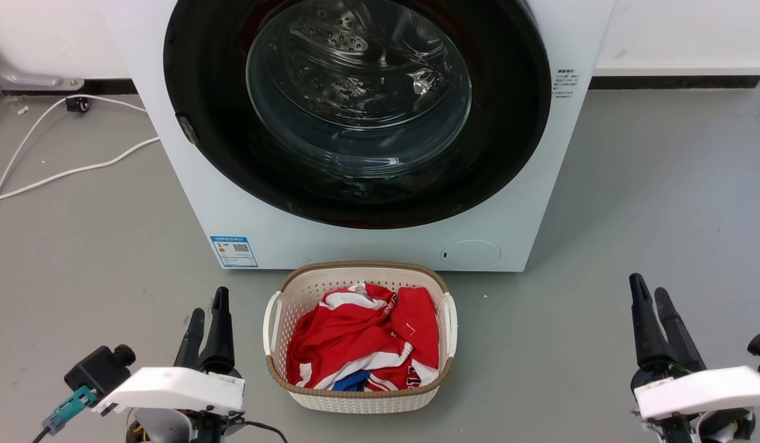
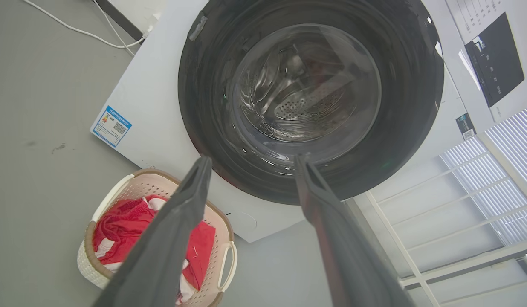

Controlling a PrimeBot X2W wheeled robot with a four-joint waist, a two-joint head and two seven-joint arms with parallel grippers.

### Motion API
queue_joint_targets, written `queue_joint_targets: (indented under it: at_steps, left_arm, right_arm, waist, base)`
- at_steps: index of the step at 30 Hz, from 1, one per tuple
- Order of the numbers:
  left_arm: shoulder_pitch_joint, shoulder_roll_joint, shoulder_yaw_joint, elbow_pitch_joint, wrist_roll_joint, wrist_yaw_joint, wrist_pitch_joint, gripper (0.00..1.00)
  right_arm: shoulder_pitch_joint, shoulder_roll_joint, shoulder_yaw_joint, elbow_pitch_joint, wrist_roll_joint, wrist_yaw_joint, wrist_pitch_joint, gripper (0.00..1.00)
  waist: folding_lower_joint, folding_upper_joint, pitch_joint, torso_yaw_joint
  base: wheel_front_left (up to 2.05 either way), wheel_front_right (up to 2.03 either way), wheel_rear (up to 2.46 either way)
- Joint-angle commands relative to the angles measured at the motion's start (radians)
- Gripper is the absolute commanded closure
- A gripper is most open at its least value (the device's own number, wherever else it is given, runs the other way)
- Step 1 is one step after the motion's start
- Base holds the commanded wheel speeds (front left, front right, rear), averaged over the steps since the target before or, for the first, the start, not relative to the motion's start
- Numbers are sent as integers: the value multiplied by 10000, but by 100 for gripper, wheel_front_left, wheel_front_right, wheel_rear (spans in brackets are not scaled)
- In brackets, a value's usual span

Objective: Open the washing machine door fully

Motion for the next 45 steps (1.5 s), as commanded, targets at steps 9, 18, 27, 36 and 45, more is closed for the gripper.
queue_joint_targets:
  at_steps: [9, 18, 27, 36, 45]
  left_arm:
    - [10, 75, -325, -343, 1630, 227, -372, 0]
    - [115, 122, -606, -475, 2755, 336, -647, 0]
    - [245, 149, -763, -558, 3732, 382, -897, 0]
    - [356, 129, -899, -611, 4674, 456, -1131, 0]
    - [435, 95, -966, -640, 5481, 457, -1345, 0]
  right_arm:
    - [146, -5, 17, -477, -1734, 17, -365, 0]
    - [319, -1, -18, -724, -2754, 18, -632, 0]
    - [508, 5, -55, -965, -3522, 19, -885, 0]
    - [695, 10, -46, -1087, -4262, 19, -1120, 0]
    - [841, 15, -101, -1204, -4845, 21, -1320, 0]
  waist:
    - [-1, 0, -4, 22]
    - [-1, 0, -25, 42]
    - [-1, 0, -41, 73]
    - [-1, 0, -42, 96]
    - [-1, 0, -36, 111]
  base:
    - [0, 0, 0]
    - [0, 0, 0]
    - [0, 0, 0]
    - [0, 0, 0]
    - [0, 0, 0]
